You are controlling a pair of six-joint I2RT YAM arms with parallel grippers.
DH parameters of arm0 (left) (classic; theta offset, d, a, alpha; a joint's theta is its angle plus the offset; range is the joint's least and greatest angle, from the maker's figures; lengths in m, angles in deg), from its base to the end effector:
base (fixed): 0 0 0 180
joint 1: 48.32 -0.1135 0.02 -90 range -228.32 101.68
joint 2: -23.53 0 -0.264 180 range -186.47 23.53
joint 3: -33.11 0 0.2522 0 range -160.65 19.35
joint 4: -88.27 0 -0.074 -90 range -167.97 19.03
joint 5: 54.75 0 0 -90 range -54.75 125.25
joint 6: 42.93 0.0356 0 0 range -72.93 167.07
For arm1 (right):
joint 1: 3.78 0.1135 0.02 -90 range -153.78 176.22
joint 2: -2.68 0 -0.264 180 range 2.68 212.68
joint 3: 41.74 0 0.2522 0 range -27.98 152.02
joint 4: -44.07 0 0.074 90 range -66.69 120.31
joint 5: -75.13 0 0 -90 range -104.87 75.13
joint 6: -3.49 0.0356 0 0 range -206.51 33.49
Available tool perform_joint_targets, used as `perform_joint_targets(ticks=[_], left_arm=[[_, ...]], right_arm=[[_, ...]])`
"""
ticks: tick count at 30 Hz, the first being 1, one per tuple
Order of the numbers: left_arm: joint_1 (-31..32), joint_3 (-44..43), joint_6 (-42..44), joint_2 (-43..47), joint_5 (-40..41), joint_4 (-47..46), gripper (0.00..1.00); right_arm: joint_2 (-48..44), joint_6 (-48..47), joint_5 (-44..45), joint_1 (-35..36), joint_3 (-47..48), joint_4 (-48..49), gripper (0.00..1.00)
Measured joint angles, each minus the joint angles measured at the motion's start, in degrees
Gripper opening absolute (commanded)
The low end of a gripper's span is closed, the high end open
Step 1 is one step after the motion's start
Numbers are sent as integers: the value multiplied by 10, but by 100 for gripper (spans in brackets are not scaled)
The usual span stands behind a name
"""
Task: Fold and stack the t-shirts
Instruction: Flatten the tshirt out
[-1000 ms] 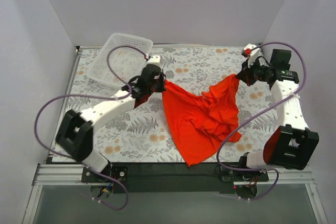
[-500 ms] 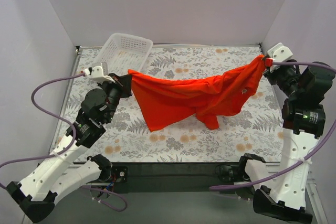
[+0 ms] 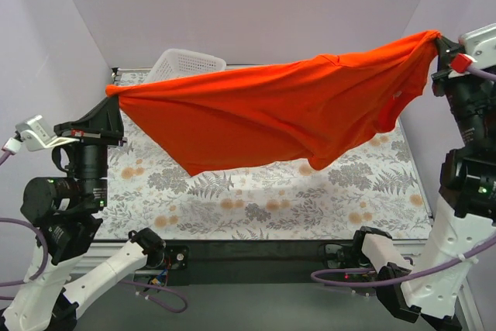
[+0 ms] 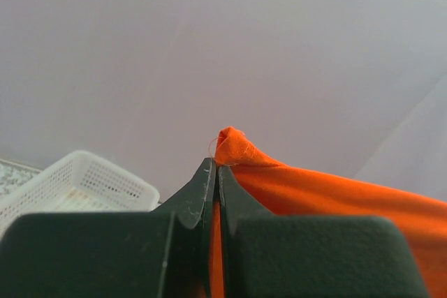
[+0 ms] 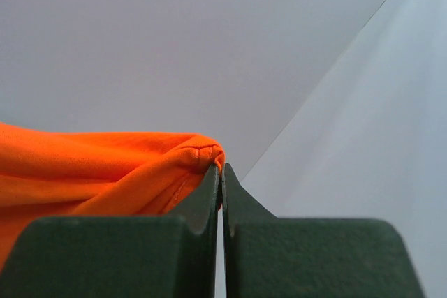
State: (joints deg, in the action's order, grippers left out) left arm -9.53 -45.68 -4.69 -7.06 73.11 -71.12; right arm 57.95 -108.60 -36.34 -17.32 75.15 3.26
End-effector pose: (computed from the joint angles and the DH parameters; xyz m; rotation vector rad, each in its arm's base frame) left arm 0.0537 -0.0151 0.4831 -0.7407 1.0193 -1.0215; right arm 0.0902 -0.0083 0.5904 -0.4168 1.1677 -0.3145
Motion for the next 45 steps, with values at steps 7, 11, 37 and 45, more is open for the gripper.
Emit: perform_joint_targets(ticks=[7, 11, 37, 45], left_arm=[[0, -70, 19, -19, -60, -5, 0], [-1, -88, 38, -62, -63, -14, 0], [-2, -68, -1, -223, -160, -49, 0], [-48, -113, -8, -593, -171, -56, 0]], right_arm=[[-21, 20, -14, -5, 104, 19, 1], [-49, 24, -111, -7, 63, 35, 1], [-55, 40, -174, -10, -19, -7, 1], [105, 57, -98, -10, -259, 87, 1]])
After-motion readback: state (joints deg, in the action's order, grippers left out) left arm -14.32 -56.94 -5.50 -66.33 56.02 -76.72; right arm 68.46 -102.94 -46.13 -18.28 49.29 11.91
